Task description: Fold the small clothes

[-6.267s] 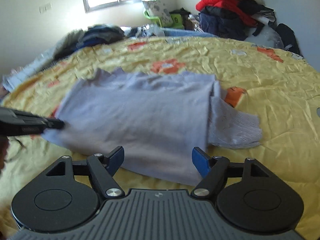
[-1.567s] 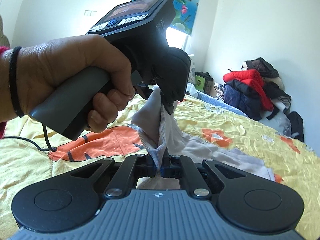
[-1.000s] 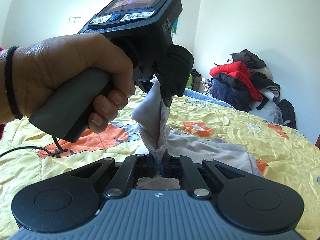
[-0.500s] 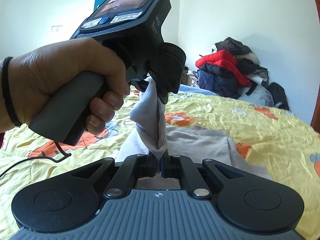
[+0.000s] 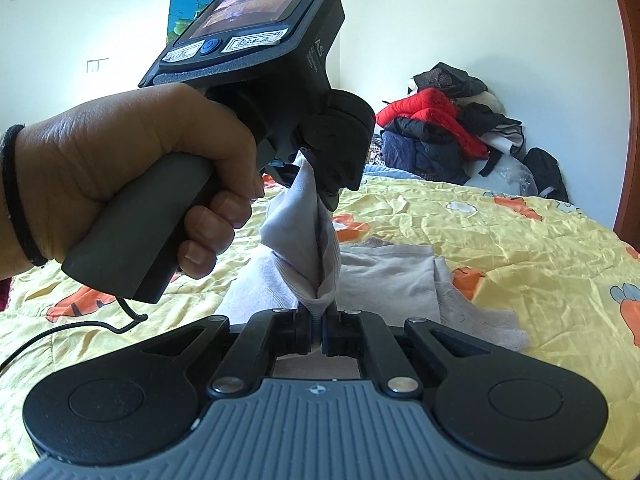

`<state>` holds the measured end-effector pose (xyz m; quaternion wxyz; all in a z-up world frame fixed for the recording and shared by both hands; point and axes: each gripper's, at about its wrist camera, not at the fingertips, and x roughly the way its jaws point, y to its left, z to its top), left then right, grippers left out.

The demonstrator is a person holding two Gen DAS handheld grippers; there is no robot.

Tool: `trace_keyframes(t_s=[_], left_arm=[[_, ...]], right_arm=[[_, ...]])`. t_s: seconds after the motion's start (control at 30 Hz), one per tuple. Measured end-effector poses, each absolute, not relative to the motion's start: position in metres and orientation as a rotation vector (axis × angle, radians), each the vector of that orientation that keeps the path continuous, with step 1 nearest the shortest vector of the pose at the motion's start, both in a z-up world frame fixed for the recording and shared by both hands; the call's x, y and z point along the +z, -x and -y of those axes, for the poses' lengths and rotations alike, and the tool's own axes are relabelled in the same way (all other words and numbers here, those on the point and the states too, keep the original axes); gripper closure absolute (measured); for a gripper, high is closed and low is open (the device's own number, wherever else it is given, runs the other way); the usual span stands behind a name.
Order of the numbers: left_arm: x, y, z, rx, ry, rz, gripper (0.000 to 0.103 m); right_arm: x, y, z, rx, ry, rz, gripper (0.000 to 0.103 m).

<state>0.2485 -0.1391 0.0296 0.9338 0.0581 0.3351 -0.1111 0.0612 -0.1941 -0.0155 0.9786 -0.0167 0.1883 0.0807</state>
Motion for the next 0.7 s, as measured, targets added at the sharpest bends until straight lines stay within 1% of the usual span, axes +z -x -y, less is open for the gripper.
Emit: trace_keyframes(t_s=[0.3,0.7], left_arm=[[0.025,-0.249,0.165,-0.265,-0.138,-0.701,0.092],[0.005,-0.255,0.201,-0.316,-0.147,-0.775,0.091]], right_arm=[[-0.018,-0.06,0.21,0.137,-0.019,-0.389,0.096],[-0.032,-0.065,0.25,0.138,-0.22,-0.464,0.096]])
